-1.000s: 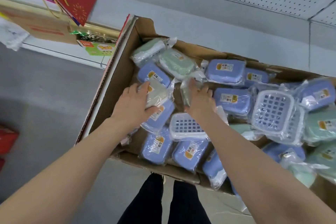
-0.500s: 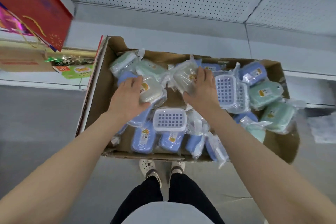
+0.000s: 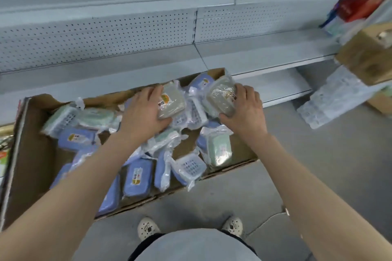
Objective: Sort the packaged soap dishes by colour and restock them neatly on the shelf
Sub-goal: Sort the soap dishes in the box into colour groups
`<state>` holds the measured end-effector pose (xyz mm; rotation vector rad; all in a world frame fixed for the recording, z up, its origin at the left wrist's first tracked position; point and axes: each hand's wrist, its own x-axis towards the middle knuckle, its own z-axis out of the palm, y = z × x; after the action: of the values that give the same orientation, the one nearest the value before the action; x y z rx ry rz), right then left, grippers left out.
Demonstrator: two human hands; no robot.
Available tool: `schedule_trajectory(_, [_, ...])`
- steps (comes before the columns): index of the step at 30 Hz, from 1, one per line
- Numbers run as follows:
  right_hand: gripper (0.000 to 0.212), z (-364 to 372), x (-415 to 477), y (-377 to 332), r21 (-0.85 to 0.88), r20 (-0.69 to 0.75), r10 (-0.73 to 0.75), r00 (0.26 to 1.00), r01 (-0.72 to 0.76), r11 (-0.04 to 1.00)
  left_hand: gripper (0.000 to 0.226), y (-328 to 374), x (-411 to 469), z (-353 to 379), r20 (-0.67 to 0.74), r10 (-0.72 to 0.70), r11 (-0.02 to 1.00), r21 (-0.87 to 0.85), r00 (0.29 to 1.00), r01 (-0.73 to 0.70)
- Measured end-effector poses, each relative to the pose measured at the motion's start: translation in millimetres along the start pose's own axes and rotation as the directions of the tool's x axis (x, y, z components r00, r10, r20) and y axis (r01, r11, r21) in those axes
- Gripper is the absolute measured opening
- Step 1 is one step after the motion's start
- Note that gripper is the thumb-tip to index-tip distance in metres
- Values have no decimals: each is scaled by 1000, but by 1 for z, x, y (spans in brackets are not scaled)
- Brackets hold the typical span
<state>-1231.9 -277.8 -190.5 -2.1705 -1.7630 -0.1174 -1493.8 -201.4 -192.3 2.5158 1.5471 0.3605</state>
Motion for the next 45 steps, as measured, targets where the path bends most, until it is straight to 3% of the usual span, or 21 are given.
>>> schedule_trajectory(5, [85, -42, -30, 128, 6, -23, 151, 988, -151, 989, 91, 132, 38, 38, 15, 132, 990, -41, 991, -131])
schedule_trajectory(12, [69, -97, -75, 308, -84, -120, 347, 930, -357, 930, 93, 308, 90, 97, 48, 344, 938, -55, 938, -341])
schedule_trajectory(21, [68, -129, -87, 460, -159, -154, 537, 830, -557, 815, 93, 468, 167, 161, 142, 491, 871, -86, 859, -484])
schedule_trajectory(35, [74, -154, 68, 688, -189, -215, 601, 770, -636, 748, 94, 671, 416, 236, 107, 612, 790, -117, 783, -602])
schedule_trajectory(45, [74, -148, 167, 848, -100, -192, 612, 767, -636, 765, 93, 779, 545, 285, 94, 591, 806, -59, 801, -588])
